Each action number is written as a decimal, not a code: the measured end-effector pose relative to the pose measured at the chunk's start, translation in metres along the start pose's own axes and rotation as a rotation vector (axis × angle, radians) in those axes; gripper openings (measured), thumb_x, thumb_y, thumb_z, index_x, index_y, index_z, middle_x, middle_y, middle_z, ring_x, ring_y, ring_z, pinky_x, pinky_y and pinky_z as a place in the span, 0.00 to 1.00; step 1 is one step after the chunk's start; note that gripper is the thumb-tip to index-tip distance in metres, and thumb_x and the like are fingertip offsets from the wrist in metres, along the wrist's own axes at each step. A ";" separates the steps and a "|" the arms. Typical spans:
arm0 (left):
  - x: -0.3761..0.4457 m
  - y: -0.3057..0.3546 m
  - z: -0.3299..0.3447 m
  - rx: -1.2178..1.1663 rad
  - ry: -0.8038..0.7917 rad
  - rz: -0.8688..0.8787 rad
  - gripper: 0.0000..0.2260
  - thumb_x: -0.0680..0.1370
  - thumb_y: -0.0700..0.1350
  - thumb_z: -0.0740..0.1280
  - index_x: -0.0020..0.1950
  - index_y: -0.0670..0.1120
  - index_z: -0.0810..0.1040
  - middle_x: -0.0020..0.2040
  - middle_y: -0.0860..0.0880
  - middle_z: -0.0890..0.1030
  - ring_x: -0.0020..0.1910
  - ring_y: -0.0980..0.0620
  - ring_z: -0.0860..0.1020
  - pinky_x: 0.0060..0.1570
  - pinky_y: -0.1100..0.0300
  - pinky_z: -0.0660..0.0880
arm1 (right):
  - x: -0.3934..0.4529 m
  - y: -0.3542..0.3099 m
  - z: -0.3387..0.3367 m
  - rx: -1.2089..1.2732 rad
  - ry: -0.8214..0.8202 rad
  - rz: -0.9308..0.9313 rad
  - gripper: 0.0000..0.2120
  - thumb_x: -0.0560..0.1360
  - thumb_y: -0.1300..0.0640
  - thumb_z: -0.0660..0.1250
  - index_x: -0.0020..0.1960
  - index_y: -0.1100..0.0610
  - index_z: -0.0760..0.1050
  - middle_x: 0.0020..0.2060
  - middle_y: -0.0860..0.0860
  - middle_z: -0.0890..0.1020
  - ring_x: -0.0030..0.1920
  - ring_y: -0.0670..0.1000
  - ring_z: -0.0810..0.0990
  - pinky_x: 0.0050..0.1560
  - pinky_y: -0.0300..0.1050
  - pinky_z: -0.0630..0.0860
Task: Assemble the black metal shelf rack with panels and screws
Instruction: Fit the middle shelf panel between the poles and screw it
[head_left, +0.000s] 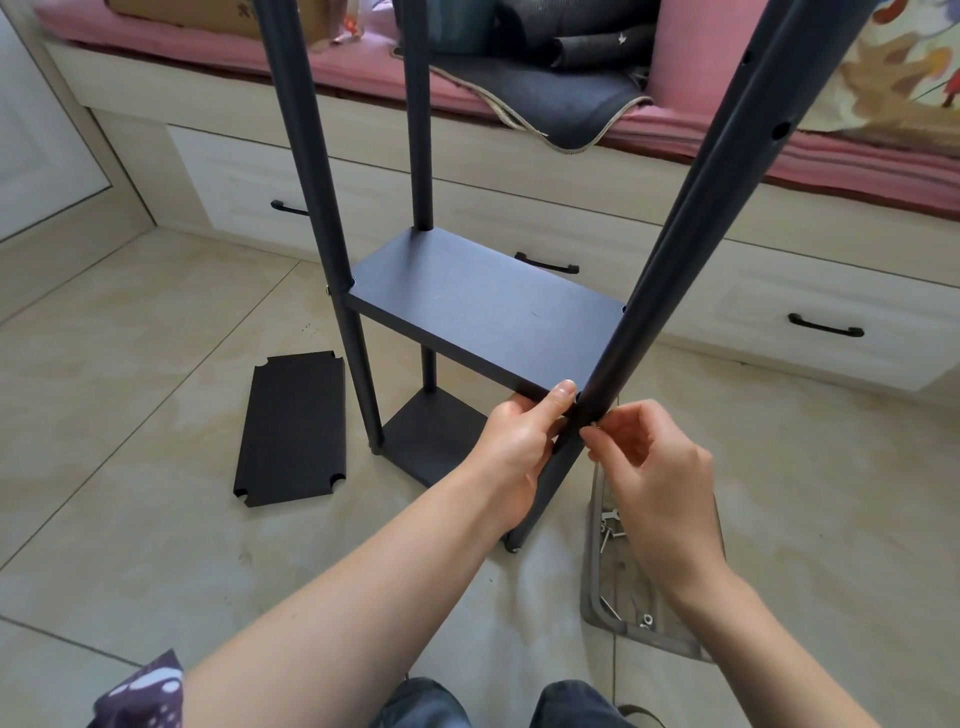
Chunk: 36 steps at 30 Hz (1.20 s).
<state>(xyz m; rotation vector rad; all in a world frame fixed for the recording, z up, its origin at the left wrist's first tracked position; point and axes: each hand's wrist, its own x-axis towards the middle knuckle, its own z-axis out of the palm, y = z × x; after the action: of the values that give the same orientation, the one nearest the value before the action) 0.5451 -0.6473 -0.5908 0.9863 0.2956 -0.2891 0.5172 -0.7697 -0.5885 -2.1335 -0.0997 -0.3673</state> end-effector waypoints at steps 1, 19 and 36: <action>0.000 0.000 0.000 0.002 -0.007 -0.001 0.10 0.83 0.45 0.64 0.60 0.40 0.77 0.59 0.41 0.83 0.53 0.49 0.82 0.45 0.66 0.77 | 0.000 0.001 0.000 -0.049 0.003 -0.058 0.05 0.74 0.63 0.73 0.45 0.59 0.77 0.37 0.47 0.83 0.38 0.45 0.80 0.41 0.30 0.73; -0.002 0.001 -0.001 -0.029 -0.028 -0.018 0.10 0.83 0.46 0.64 0.60 0.41 0.78 0.56 0.42 0.83 0.52 0.49 0.82 0.42 0.67 0.78 | 0.000 -0.006 -0.002 0.018 0.006 0.062 0.06 0.73 0.61 0.74 0.42 0.57 0.77 0.34 0.45 0.83 0.37 0.40 0.81 0.38 0.28 0.72; -0.003 0.002 0.002 0.001 0.031 -0.015 0.08 0.83 0.49 0.65 0.53 0.45 0.79 0.53 0.44 0.84 0.49 0.52 0.82 0.35 0.70 0.76 | 0.004 0.004 0.002 0.139 0.027 0.160 0.06 0.74 0.59 0.73 0.40 0.56 0.79 0.32 0.46 0.85 0.35 0.45 0.85 0.42 0.43 0.81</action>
<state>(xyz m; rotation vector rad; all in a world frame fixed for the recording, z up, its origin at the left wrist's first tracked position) 0.5431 -0.6475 -0.5868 0.9910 0.3310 -0.2879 0.5227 -0.7709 -0.5913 -1.9829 0.0592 -0.2870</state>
